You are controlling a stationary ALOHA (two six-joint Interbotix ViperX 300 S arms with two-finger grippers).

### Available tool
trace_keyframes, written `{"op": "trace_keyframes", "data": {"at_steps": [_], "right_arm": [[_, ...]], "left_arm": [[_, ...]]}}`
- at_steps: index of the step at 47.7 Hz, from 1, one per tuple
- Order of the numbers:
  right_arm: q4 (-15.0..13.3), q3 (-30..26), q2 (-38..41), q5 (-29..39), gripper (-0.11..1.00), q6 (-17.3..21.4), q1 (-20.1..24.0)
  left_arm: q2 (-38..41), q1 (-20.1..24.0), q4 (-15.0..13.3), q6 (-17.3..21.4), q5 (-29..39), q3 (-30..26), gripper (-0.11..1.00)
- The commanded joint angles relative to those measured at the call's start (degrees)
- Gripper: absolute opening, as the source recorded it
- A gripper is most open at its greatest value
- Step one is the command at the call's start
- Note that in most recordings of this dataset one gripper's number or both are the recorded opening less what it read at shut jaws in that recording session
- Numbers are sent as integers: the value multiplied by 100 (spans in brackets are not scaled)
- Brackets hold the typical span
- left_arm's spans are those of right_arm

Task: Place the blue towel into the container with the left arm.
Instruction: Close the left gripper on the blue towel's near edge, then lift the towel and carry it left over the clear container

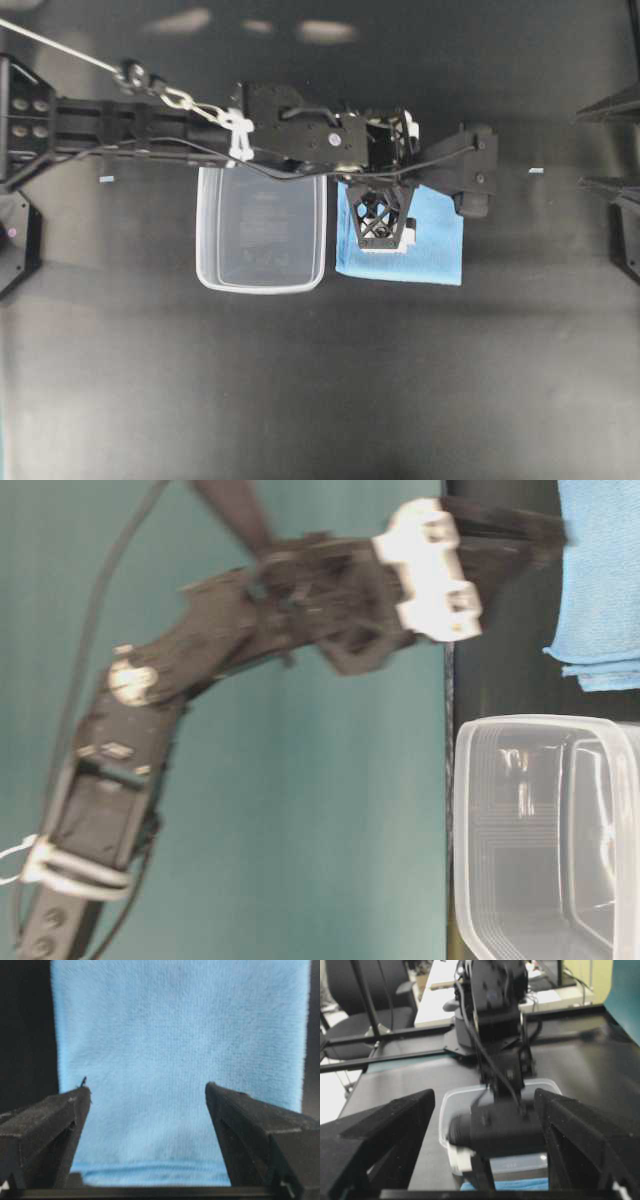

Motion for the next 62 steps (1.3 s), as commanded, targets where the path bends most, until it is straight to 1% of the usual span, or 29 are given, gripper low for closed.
{"op": "trace_keyframes", "data": {"at_steps": [1, 13, 24, 30, 32, 36, 44, 45, 47, 55, 62], "right_arm": [[18, -79, 26, -26, 78, 9, 0], [18, -79, 26, -26, 78, 18, -9], [18, -62, 70, -26, 78, 193, -9], [18, -70, 70, -35, 77, 237, -9], [18, -70, 62, -35, 77, 246, -9], [18, -79, 53, -26, 77, 272, -9], [18, -79, 53, -26, 77, 281, -9], [18, -79, 53, -35, 77, 272, -9], [18, -79, 53, -35, 77, 272, -9], [18, -79, 35, -35, 77, 272, -9], [18, -79, 35, -26, 77, 272, -9]], "left_arm": [[62, -44, 26, 9, -141, -79, 89], [378, -114, 26, 18, -246, -35, 89], [510, -202, 26, 18, -264, 97, 88], [483, -211, 26, 26, -202, 237, 85], [466, -211, 26, 26, -185, 290, 81], [378, -220, 26, 26, -167, 352, 64], [26, -193, 26, 44, -193, 325, 17], [-18, -202, 26, 53, -193, 325, 12], [-105, -193, 26, 79, -193, 316, 6], [-668, -229, 26, 105, -158, 360, 6], [-1327, -387, 26, 105, -149, 378, 6]]}}
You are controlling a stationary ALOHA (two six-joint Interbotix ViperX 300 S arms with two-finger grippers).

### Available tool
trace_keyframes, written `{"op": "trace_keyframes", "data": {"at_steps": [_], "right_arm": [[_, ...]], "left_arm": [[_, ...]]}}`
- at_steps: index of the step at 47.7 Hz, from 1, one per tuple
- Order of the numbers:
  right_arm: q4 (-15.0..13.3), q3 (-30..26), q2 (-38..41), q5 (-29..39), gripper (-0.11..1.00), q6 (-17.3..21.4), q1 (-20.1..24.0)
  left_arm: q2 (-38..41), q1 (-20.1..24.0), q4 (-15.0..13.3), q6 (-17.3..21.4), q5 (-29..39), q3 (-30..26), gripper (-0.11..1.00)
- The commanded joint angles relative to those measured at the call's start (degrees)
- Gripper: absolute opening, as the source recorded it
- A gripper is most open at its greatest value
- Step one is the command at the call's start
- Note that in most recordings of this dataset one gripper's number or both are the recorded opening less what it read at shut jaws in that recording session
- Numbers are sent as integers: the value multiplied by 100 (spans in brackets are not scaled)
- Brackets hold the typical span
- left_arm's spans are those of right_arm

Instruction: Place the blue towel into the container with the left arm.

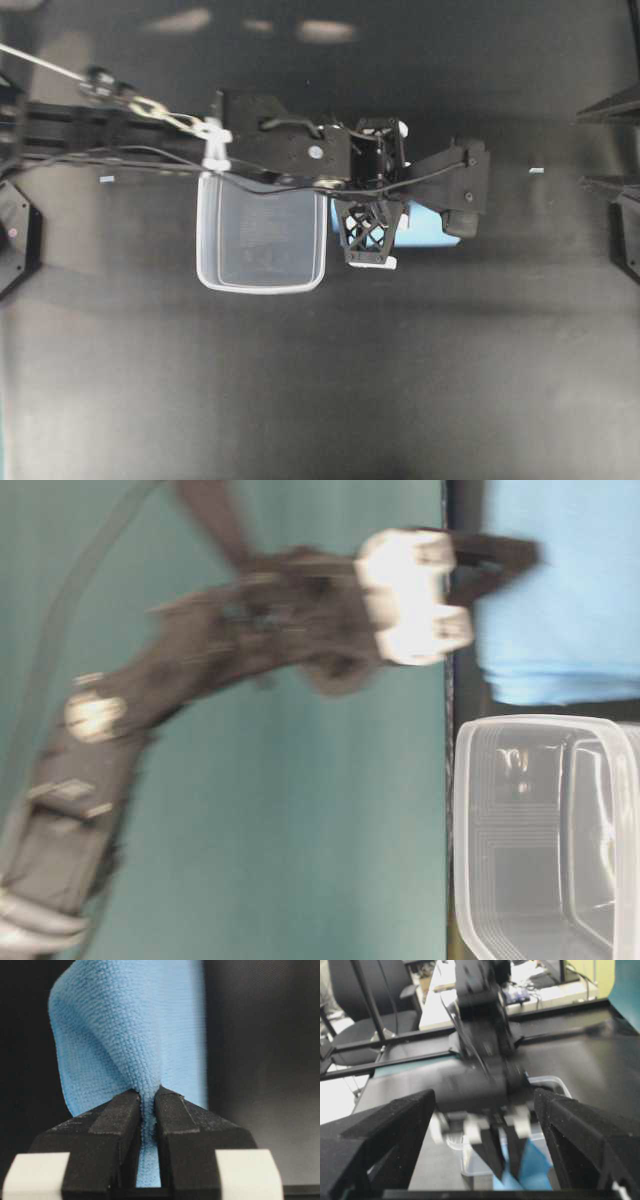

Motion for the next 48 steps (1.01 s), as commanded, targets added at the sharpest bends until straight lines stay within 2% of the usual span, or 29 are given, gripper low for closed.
{"op": "trace_keyframes", "data": {"at_steps": [1, 13, 27, 38, 48], "right_arm": [[18, -88, 26, -35, 77, 9, -9], [18, -88, 26, -35, 77, 9, -9], [18, -79, 35, -70, 77, 9, -9], [18, -79, 53, -97, 77, 9, -9], [18, -70, 62, -97, 77, 9, -9]], "left_arm": [[-624, -123, 18, 9, 0, -9, 6], [-1881, -149, 18, -44, 299, 606, 6], [-3138, 70, 18, -97, 316, 2145, 6], [-3542, 237, 18, -105, 193, 2830, 6], [-3516, 229, 18, -105, 193, 2927, 6]]}}
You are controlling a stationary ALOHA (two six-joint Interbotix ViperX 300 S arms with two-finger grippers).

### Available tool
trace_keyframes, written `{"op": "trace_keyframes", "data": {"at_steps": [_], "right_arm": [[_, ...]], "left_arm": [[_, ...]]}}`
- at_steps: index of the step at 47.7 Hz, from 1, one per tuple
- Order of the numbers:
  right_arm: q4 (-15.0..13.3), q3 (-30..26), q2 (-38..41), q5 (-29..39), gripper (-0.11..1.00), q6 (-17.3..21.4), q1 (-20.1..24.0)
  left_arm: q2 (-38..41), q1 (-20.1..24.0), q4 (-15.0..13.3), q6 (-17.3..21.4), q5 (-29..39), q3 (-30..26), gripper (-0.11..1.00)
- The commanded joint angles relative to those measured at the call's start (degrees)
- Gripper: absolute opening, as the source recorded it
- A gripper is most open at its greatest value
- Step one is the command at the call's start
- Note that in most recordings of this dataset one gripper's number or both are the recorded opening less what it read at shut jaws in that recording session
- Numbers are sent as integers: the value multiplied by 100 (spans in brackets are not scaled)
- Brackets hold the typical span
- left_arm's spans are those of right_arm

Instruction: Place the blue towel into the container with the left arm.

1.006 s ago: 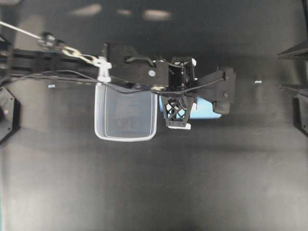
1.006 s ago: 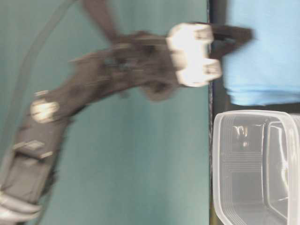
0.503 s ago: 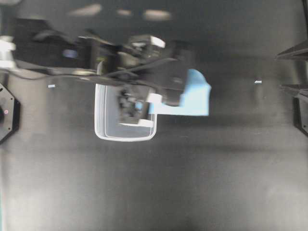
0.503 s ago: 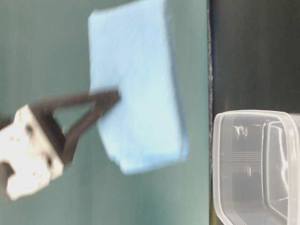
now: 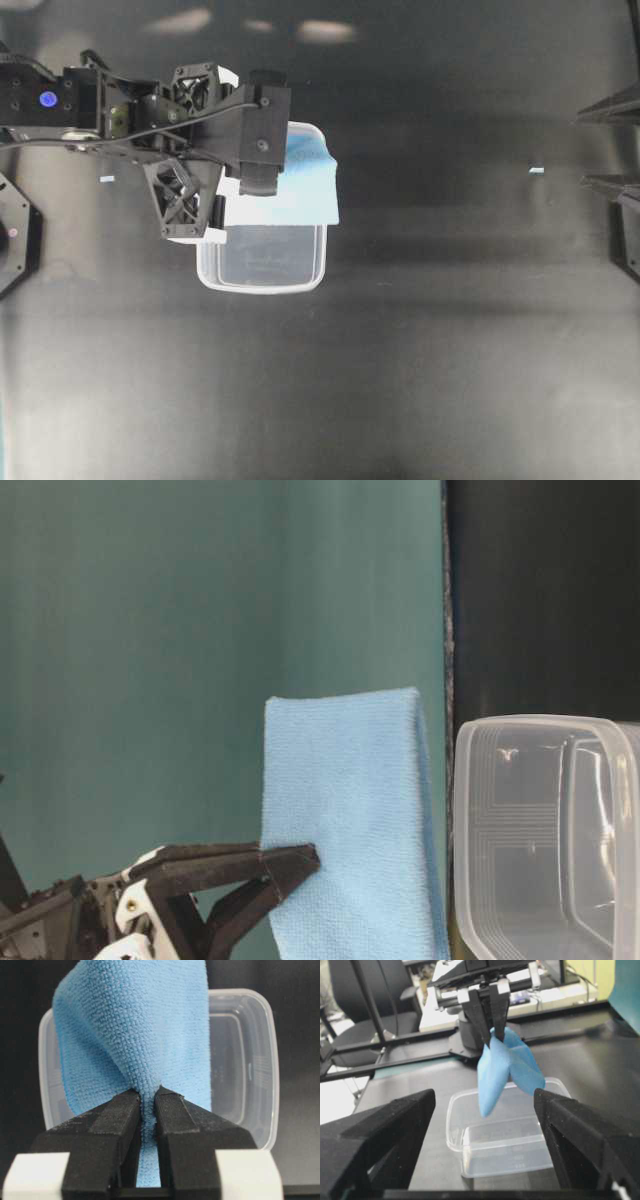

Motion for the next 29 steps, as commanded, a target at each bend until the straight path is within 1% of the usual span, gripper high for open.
{"op": "trace_keyframes", "data": {"at_steps": [1, 21, 22, 25, 29], "right_arm": [[18, -70, 53, -62, 77, 0, -9], [18, -62, 62, -62, 77, 0, -9], [18, -62, 62, -62, 77, 0, -9], [18, -62, 70, -62, 77, 0, -9], [18, -62, 62, -62, 77, 0, -9]], "left_arm": [[-97, -9, 18, -9, -44, -26, 6], [9, 9, 18, -9, -70, 18, 7], [0, 9, 18, -9, -70, 26, 8], [-9, 9, 18, -18, -97, 35, 22], [-18, -9, 18, -18, -220, 62, 49]]}}
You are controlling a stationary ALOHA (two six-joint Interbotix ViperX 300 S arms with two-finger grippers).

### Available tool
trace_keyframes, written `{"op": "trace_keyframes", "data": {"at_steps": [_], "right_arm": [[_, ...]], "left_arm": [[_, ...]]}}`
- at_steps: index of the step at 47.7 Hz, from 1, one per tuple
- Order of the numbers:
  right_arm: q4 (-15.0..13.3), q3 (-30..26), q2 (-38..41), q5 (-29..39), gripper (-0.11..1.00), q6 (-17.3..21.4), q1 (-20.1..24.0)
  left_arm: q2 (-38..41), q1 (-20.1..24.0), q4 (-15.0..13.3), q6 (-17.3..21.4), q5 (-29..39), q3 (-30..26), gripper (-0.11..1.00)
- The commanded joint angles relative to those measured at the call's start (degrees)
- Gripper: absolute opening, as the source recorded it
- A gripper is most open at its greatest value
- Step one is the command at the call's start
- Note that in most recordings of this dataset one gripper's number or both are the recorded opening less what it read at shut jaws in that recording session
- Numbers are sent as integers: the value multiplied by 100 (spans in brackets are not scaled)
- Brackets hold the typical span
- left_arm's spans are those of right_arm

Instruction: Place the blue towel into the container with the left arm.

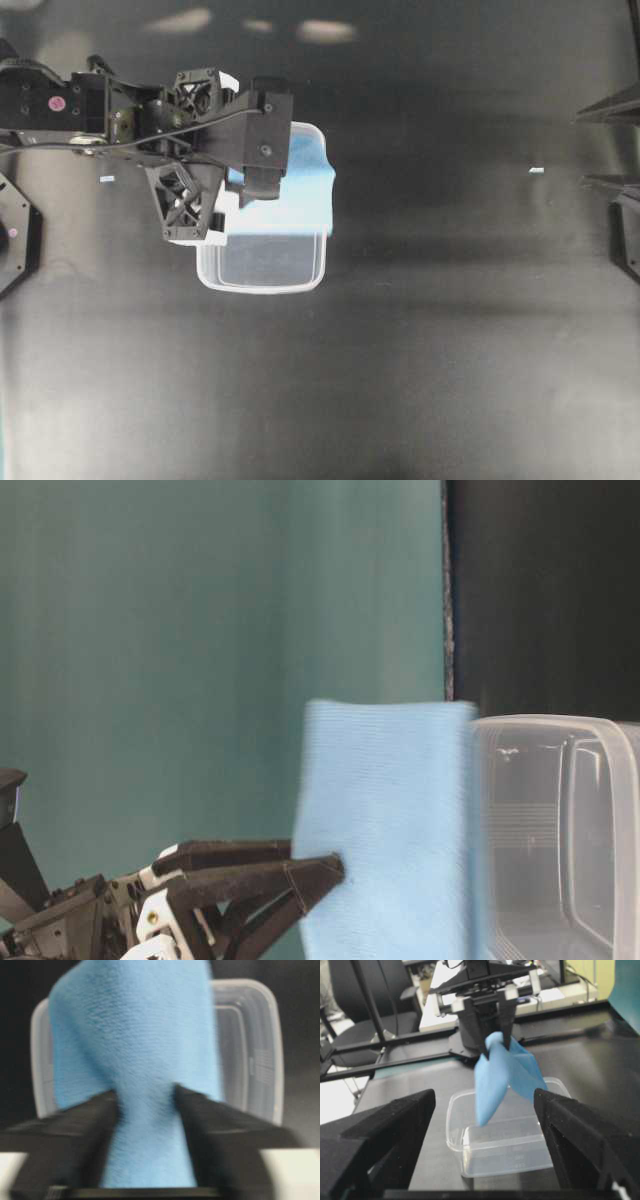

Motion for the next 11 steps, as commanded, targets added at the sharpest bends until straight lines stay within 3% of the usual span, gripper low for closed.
{"op": "trace_keyframes", "data": {"at_steps": [1, 7, 11], "right_arm": [[9, -62, 70, -62, 77, 9, -9], [18, -62, 62, -62, 77, 9, -9], [18, -70, 62, -62, 77, 9, -9]], "left_arm": [[-97, -18, 18, -9, -176, -35, 56], [-202, -88, 18, -18, -369, -9, 86], [-431, -97, 18, -18, -501, 53, 86]]}}
